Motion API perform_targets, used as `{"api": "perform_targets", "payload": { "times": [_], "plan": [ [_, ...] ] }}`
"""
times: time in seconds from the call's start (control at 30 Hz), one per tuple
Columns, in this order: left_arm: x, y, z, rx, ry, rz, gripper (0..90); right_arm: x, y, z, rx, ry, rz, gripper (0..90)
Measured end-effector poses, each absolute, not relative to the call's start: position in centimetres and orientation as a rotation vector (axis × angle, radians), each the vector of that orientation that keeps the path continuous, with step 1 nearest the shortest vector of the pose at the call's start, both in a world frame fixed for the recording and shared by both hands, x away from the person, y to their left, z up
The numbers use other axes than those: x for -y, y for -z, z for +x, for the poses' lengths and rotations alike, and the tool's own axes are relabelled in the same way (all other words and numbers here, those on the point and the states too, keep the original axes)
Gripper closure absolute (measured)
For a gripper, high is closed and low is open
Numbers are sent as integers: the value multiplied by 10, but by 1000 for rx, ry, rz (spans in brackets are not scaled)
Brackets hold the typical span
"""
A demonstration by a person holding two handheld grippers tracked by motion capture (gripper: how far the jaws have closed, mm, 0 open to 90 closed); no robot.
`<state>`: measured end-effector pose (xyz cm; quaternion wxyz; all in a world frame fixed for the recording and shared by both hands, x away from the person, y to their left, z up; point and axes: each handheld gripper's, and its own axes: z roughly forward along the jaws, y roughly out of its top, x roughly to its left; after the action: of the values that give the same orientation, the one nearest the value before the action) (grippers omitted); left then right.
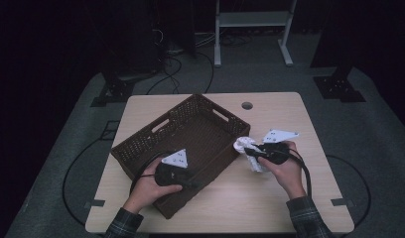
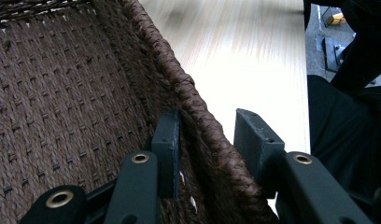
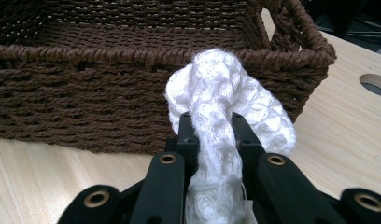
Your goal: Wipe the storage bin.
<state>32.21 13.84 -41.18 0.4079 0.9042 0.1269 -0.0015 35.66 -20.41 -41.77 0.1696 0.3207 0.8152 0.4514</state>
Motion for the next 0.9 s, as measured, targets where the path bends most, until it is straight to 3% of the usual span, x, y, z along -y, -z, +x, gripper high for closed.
{"api": "perform_targets", "payload": {
  "times": [0.33, 0.9],
  "plan": [
    [-138, 412, 322, -320, 2, 2279, 613, 206, 416, 357, -2315, -1357, 937, 773],
    [-138, 412, 322, -320, 2, 2279, 613, 182, 445, 364, -2442, -1245, 934, 773]
  ]
}}
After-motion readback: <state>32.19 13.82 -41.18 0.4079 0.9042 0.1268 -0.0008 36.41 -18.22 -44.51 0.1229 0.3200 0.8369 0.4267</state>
